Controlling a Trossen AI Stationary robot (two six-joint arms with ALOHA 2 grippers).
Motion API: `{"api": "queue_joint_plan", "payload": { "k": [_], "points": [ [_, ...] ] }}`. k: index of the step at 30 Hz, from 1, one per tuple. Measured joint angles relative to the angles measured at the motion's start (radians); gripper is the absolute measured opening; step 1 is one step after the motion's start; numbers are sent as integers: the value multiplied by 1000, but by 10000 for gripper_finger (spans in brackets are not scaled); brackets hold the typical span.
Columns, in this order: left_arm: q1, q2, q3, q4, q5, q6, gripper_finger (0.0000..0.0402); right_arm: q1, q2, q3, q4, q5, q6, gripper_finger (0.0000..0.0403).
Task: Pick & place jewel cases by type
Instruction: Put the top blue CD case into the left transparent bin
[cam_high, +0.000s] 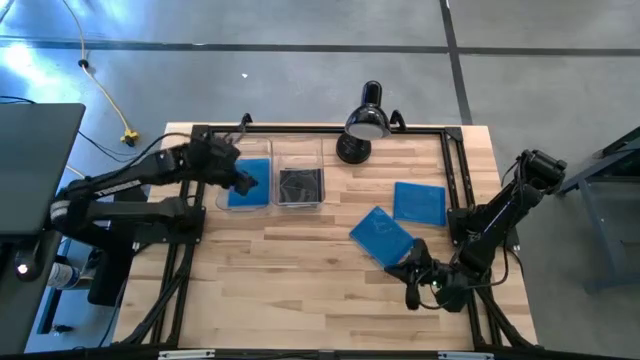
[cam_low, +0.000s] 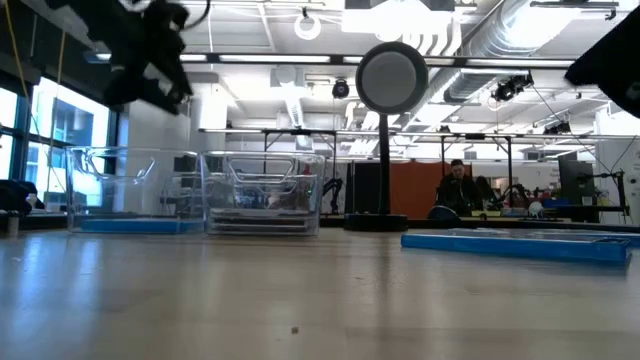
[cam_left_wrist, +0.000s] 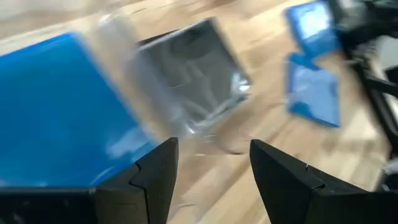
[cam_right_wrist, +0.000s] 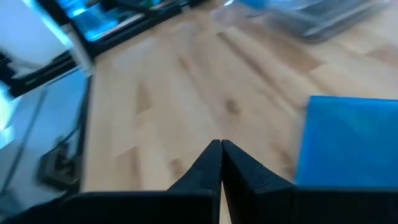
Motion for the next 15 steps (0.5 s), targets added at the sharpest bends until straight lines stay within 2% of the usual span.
{"api": "queue_joint_plan", "payload": {
  "k": [6,10,15],
  "points": [
    [-367,36,0,217,-249,-39,197,-62,0,0,-142,30,153,0],
    [-585,136,0,365,-438,22,197,-134,0,0,-210,-16,256,0],
    [-774,309,0,537,-610,116,197,-240,0,0,-351,-132,387,0]
  ]
}}
